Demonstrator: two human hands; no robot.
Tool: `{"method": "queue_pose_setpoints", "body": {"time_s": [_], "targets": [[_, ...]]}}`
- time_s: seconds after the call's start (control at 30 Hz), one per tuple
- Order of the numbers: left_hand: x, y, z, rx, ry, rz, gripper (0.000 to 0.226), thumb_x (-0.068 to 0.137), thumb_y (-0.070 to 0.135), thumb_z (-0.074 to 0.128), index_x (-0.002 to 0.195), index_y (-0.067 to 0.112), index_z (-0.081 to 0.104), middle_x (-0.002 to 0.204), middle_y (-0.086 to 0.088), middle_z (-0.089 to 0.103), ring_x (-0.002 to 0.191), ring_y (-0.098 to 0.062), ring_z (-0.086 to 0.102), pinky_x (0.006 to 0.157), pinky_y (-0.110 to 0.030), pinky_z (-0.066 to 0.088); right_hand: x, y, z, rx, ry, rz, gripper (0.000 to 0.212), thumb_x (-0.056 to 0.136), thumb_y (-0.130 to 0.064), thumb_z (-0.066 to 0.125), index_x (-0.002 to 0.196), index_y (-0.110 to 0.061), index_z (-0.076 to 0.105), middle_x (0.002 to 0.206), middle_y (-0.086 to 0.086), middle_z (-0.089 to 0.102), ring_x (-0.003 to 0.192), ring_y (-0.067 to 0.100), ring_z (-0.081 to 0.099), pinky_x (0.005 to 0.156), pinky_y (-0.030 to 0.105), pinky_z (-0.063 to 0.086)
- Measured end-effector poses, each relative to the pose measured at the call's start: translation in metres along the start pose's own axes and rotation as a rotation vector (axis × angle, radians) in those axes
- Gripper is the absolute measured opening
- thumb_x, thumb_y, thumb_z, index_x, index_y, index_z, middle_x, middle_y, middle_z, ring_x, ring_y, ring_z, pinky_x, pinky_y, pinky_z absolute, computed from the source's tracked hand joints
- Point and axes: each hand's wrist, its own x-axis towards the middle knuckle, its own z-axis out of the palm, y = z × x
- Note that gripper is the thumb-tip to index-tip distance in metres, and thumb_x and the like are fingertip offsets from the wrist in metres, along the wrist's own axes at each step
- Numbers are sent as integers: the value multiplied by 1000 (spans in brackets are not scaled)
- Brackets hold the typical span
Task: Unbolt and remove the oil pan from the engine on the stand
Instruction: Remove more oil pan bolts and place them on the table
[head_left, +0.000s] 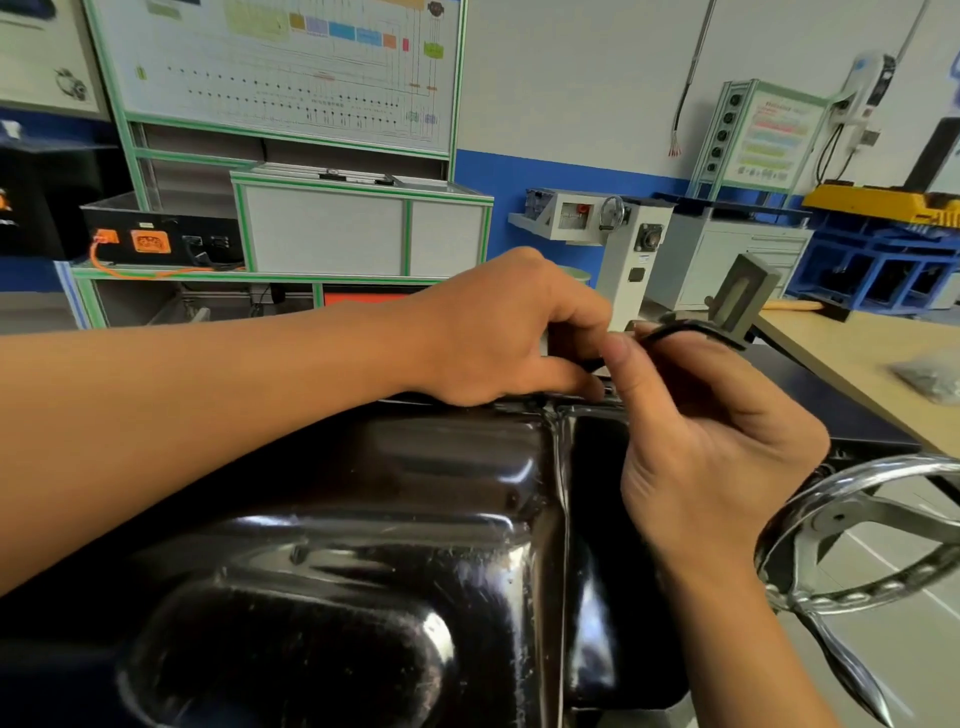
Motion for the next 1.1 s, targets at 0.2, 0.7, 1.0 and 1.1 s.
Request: {"method": "queue_pose_setpoints", "body": {"time_s": [0.2, 0.7, 1.0, 1.1], "targets": [[-6, -3, -5, -93, -74, -28, 21, 92, 18, 70, 110, 28, 71, 88, 22, 70, 83, 9, 64, 76, -9, 46, -2, 1, 0, -20, -160, -49, 18, 96, -9, 64, 114, -11, 67, 107, -15, 69, 99, 0, 67, 87, 18, 49], [-3, -3, -2, -14, -38, -8, 6, 89, 18, 73, 93, 13, 75, 72, 15, 66, 69, 1, 61, 65, -15, 44, -3, 1, -2, 31, -39, 52, 30, 83, -2, 79, 111, -11, 70, 99, -10, 74, 86, 6, 73, 81, 23, 55], [-3, -3, -4, -42, -40, 4, 15, 88, 13, 74, 82, 27, 72, 61, 30, 57, 63, 15, 56, 64, -2, 36, -1, 0, -2, 7, -102, -24, 20, 89, -9, 76, 108, -15, 70, 98, -10, 73, 81, 11, 71, 71, 22, 53], [-1, -2, -2, -25, -30, -17, 13, 85, 18, 77, 74, 18, 70, 59, 16, 57, 58, 4, 54, 60, -7, 33, 0, 0, -3, -34, -72, -65, 16, 86, -11, 80, 96, -21, 73, 91, -15, 71, 77, 5, 68, 71, 18, 50]]}}
